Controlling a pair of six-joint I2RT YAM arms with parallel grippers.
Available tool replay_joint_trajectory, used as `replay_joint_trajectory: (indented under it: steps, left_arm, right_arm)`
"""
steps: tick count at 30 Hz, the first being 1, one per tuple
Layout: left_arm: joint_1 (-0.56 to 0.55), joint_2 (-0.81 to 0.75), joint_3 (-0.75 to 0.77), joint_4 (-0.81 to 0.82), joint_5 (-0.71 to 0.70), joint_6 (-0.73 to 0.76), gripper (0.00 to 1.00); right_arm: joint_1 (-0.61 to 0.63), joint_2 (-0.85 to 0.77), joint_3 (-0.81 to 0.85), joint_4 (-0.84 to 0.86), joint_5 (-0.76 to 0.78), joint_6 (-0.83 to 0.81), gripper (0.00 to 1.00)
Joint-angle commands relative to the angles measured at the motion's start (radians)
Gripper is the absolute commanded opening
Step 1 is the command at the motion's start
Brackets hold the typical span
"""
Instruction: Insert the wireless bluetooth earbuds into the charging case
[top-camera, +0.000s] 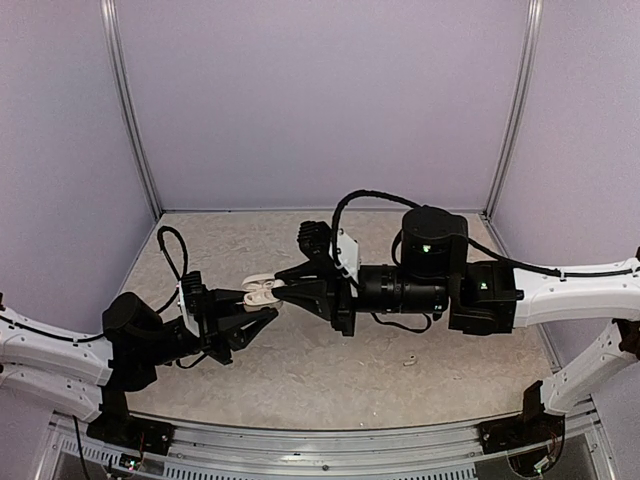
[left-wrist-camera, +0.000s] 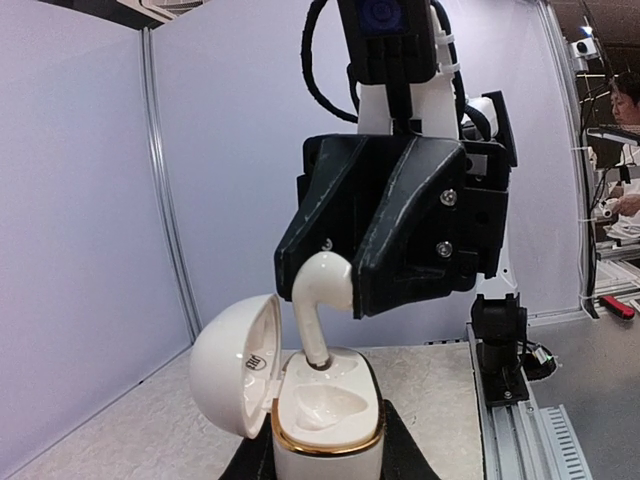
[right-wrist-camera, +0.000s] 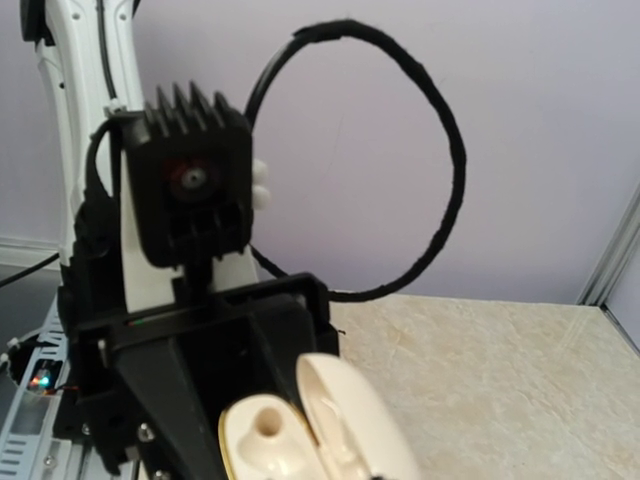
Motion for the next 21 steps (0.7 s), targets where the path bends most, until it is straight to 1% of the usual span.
replay_joint_trajectory:
  steps: [1,13,21]
  left_arm:
    - [-0.002,-0.018,0.023,0.057,0.025,0.005,0.07]
    - [0.009,-0.025,0.012,0.086,0.026,-0.01,0.07]
    - [0.025,-0.042,-0.007,0.119,0.015,-0.036,0.07]
  right_arm:
    - [-0.006,0.012,-0.017,-0.037,0.056,-0.002,0.12]
    - [-0.007,0.029,-0.075,-0.01,0.033,0.075,0.12]
    - [-0.006,0.0,-0.132,0.024,0.053,0.046,0.13]
